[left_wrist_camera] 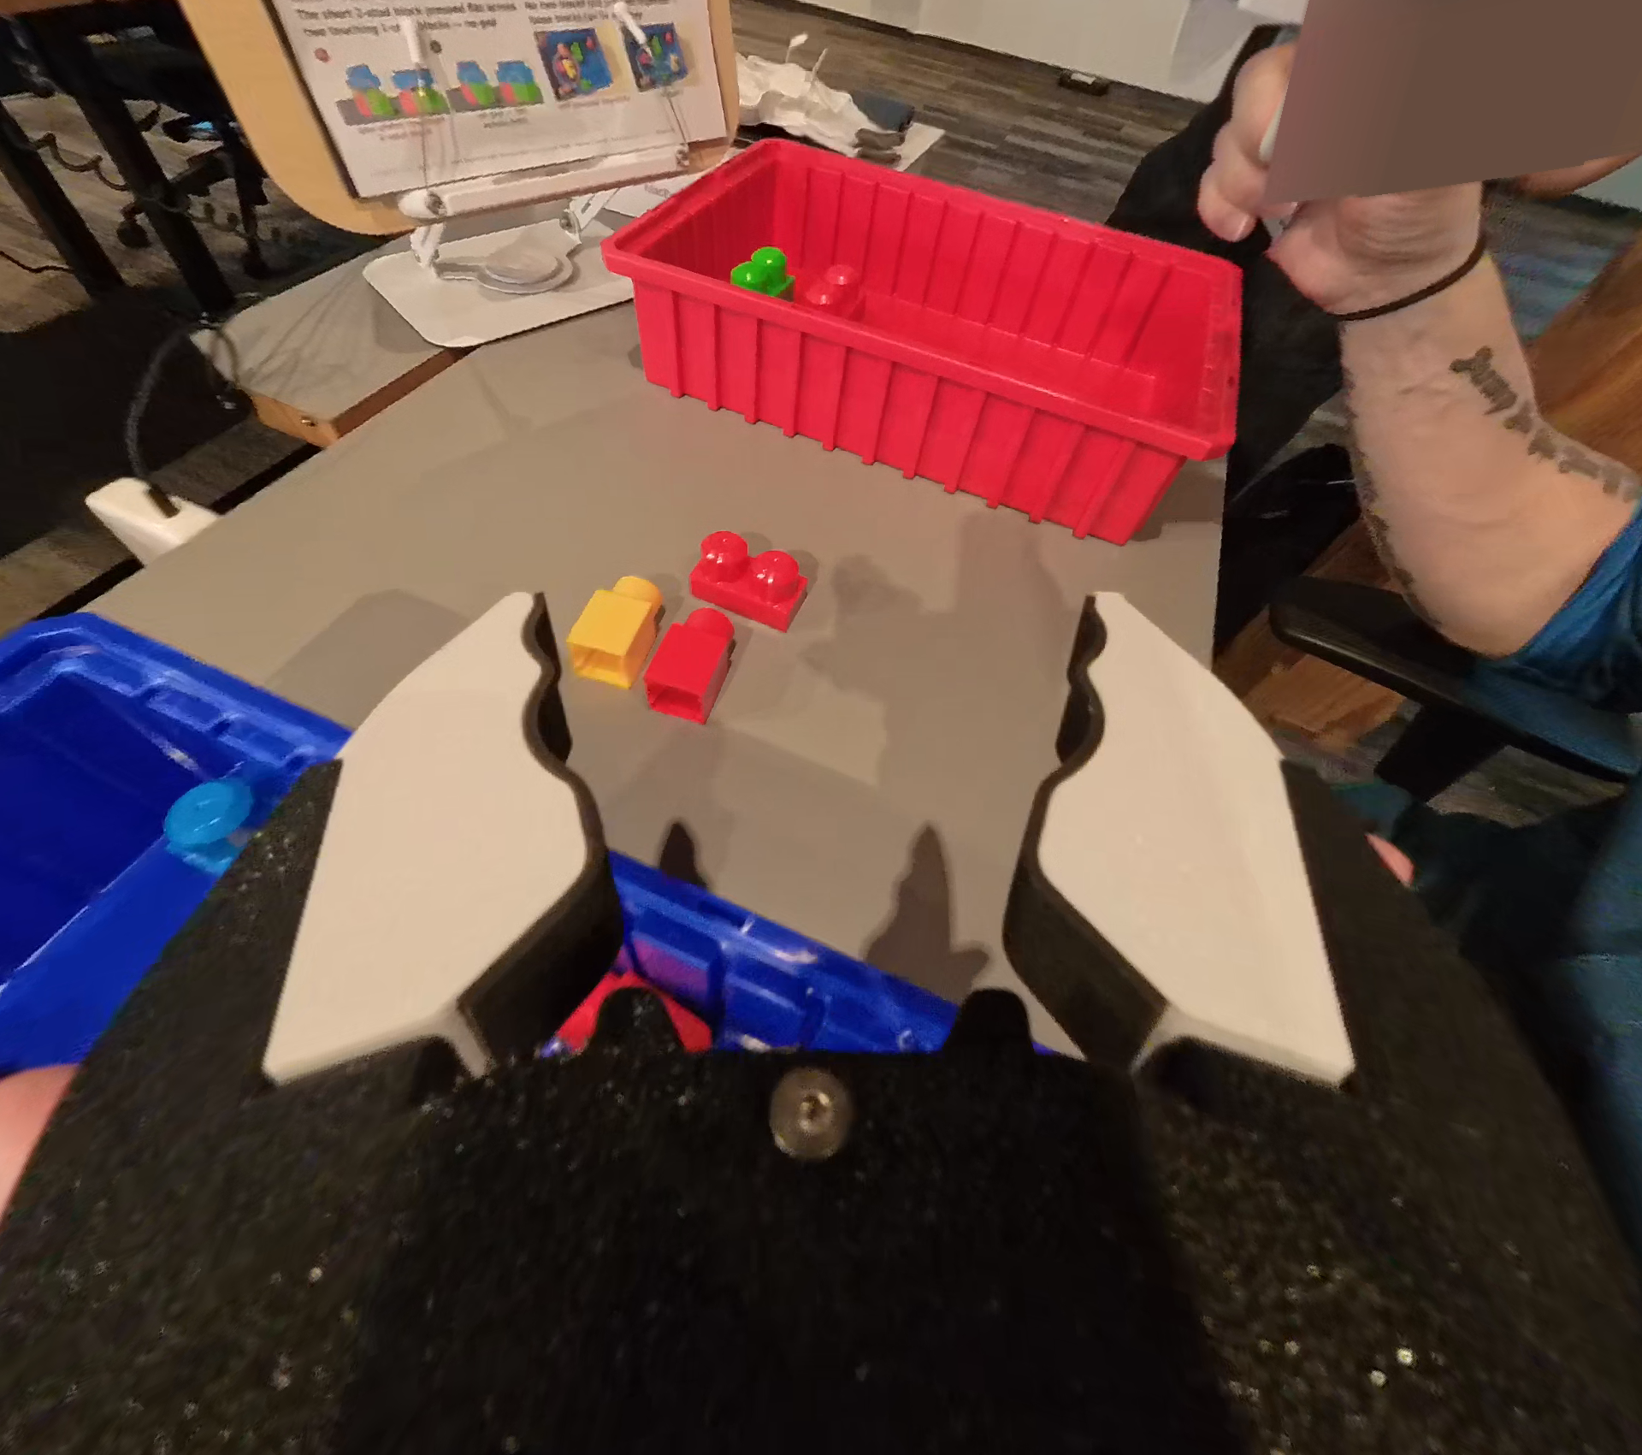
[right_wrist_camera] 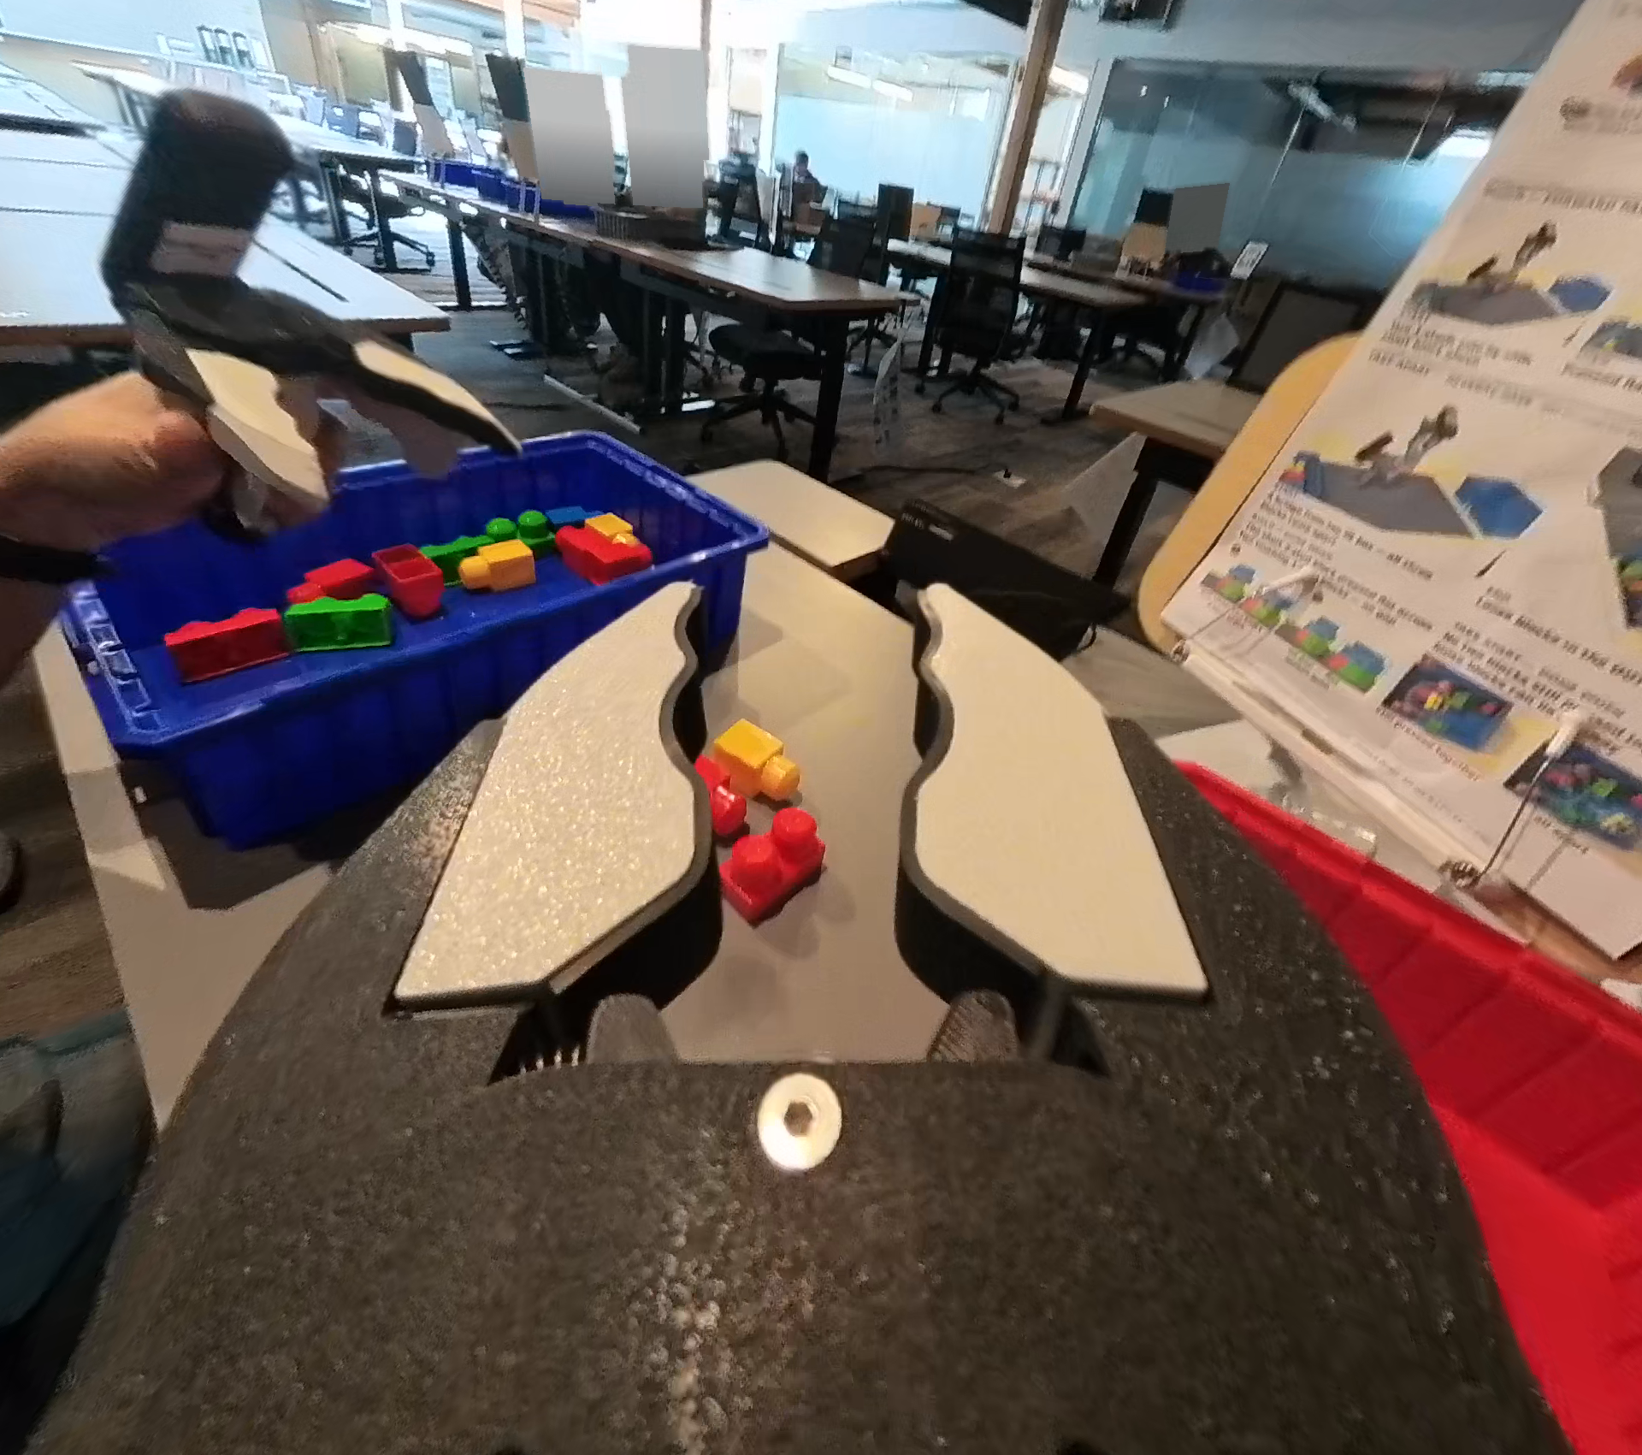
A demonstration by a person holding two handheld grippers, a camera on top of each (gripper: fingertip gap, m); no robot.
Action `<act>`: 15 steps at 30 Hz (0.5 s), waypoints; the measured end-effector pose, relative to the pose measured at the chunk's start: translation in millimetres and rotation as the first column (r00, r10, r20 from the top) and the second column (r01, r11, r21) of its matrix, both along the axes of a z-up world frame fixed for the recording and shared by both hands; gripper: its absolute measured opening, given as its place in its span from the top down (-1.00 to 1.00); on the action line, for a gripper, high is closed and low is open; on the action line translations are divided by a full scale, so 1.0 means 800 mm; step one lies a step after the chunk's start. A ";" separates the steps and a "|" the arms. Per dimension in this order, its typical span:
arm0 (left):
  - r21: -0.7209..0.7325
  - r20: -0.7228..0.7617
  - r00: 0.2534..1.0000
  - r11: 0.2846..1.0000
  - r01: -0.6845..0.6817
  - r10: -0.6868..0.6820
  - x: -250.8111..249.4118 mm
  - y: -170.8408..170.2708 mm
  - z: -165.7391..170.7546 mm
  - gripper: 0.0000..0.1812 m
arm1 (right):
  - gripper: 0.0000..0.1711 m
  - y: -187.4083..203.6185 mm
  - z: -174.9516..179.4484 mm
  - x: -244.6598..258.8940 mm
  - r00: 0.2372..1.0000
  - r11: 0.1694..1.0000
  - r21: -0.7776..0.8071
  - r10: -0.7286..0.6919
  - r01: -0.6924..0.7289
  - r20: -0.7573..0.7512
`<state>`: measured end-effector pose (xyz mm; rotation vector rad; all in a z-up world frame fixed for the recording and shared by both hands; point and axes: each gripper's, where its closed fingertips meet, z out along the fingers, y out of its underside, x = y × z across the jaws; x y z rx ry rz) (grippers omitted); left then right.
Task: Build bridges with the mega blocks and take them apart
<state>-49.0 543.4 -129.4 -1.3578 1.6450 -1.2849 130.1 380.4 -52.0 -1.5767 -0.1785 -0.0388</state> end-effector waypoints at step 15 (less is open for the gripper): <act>-0.012 0.272 0.953 0.991 -0.134 0.132 -0.111 0.040 0.110 -0.20 | 1.00 0.030 -0.064 0.026 0.860 0.969 -0.107 0.143 -0.222 -0.490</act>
